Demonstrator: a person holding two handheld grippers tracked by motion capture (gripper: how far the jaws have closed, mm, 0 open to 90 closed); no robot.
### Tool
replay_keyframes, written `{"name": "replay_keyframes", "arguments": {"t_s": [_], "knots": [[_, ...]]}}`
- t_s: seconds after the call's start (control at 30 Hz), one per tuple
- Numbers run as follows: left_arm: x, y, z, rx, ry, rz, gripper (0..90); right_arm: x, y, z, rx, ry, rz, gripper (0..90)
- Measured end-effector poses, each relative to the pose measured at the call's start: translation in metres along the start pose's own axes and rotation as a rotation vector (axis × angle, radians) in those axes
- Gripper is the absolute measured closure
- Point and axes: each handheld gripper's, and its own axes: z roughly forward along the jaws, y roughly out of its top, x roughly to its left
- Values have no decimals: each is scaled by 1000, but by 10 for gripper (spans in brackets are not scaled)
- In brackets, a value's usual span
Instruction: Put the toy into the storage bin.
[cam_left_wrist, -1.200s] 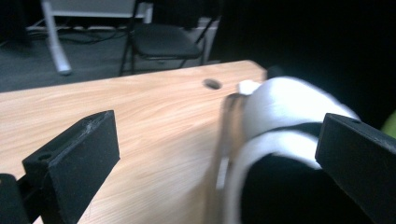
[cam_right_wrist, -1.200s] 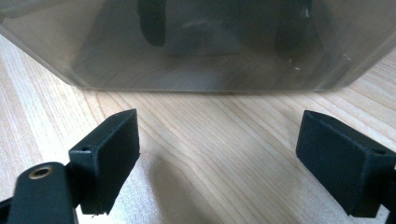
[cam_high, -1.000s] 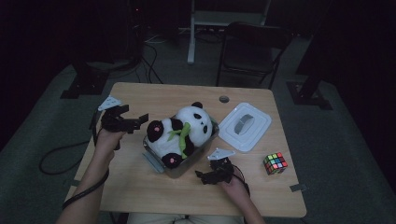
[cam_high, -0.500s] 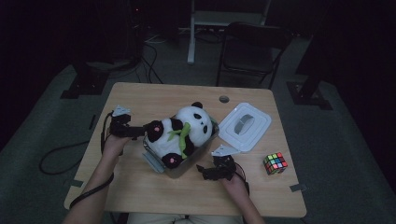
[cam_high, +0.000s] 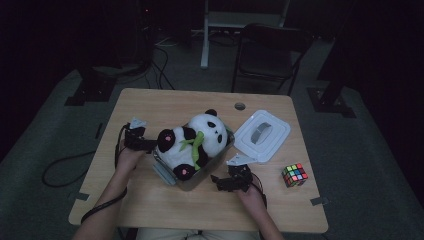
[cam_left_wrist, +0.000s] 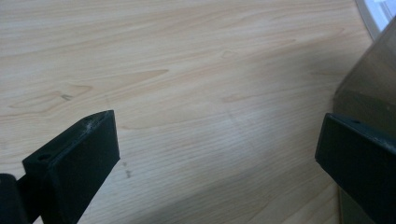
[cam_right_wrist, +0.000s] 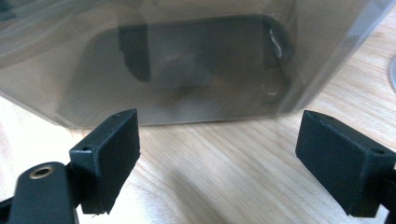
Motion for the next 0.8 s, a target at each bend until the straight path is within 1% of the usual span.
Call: {"name": "replay_keyframes", "arguments": {"t_s": [0.07, 0.13, 0.27, 0.33, 0.37, 0.57, 0.67, 0.8], "knots": [[-2, -1, 2, 6, -7, 14, 4, -2, 0, -1, -3, -8, 7, 135], [-4, -2, 2, 14, -4, 27, 5, -4, 1, -2, -5, -18, 19, 135], [-6, -3, -1, 13, -1, 24, 5, -7, 0, -4, -9, -38, 37, 135], [-8, -5, -2, 11, 1, 31, 5, -8, 1, -6, -15, -51, 43, 135], [-9, -5, -3, 14, -6, 36, 5, -9, 1, -6, -17, -52, 45, 135], [-21, -9, -10, 19, -20, 74, 5, -10, 2, -11, -33, -75, 46, 135], [-30, -12, -14, 24, -36, 96, 5, -10, 1, -14, -37, -83, 49, 134], [-41, -16, -18, 25, -60, 112, 5, -14, -2, -20, -47, -98, 61, 137]]}}
